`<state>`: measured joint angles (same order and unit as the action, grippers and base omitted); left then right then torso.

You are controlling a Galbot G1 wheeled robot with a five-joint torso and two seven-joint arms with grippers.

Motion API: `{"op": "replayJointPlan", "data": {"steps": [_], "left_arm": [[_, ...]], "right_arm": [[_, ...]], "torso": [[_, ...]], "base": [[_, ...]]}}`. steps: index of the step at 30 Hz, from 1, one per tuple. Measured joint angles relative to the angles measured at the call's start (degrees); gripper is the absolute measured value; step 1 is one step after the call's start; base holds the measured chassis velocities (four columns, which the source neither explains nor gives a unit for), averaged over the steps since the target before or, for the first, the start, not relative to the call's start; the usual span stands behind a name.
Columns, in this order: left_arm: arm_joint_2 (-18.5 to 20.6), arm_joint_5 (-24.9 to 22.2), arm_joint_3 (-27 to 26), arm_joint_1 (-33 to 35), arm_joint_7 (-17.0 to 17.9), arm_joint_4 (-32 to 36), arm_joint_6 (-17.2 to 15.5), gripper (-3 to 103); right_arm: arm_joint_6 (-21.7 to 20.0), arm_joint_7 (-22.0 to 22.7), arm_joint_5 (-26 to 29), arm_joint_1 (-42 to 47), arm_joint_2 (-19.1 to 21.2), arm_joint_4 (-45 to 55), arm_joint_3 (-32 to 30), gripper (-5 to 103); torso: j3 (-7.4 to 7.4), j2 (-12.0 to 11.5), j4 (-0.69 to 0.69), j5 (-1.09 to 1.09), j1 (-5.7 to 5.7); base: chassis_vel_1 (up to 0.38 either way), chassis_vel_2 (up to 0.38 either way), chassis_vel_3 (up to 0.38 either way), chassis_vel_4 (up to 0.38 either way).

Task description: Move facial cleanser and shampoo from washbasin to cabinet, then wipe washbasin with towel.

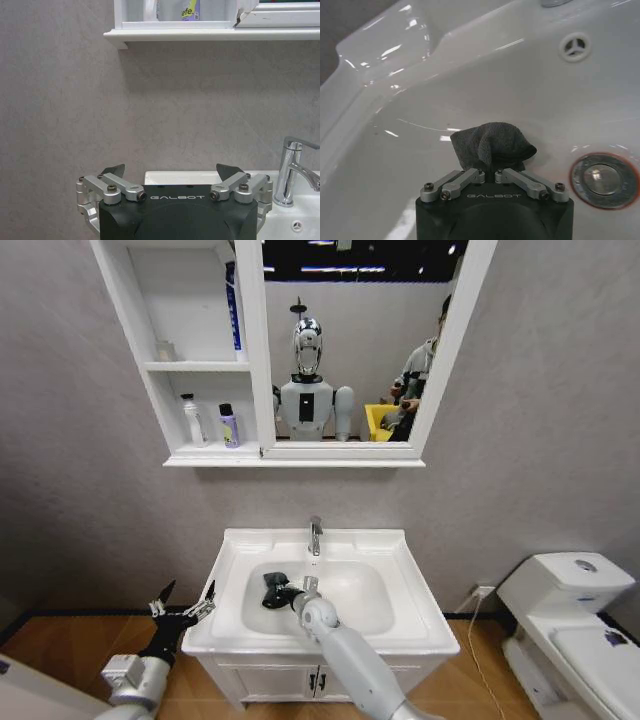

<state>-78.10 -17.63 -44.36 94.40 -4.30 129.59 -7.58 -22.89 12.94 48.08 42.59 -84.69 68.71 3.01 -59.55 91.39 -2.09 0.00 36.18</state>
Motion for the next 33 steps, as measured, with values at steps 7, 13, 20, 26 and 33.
{"op": "replayJointPlan", "data": {"steps": [7,13,20,26,33], "left_arm": [[0.00,0.00,0.00,0.00,0.00,0.00,0.01,100],[0.00,0.00,0.00,0.00,0.00,0.00,0.01,100],[0.00,0.00,0.00,0.00,0.00,0.00,0.00,100],[0.00,0.00,0.00,0.00,0.00,0.00,0.00,100],[0.00,0.00,0.00,0.00,0.00,0.00,0.00,100]], "right_arm": [[-2.24,6.12,-12.34,-0.97,4.81,0.95,-1.15,4],[0.93,5.91,-20.20,-1.75,6.57,-0.38,-1.26,4],[1.35,4.66,-15.24,-0.79,4.41,-1.58,-0.89,4],[1.49,4.41,-2.55,-2.00,-0.74,0.72,3.22,4],[-1.30,10.49,2.00,-1.99,-0.55,3.00,3.12,4]], "torso": [[0.00,0.00,0.00,0.00,0.00],[0.00,0.00,0.00,0.01,0.00],[0.01,0.00,0.03,-0.02,0.00],[0.00,0.00,-0.03,-0.01,0.00],[0.00,0.00,-0.03,0.00,0.00]], "base": [[0.000,0.000,0.000,0.000],[0.000,0.000,0.000,0.000],[0.000,0.000,0.000,0.000],[0.000,0.000,0.000,0.000],[0.000,0.000,0.000,0.000]]}}
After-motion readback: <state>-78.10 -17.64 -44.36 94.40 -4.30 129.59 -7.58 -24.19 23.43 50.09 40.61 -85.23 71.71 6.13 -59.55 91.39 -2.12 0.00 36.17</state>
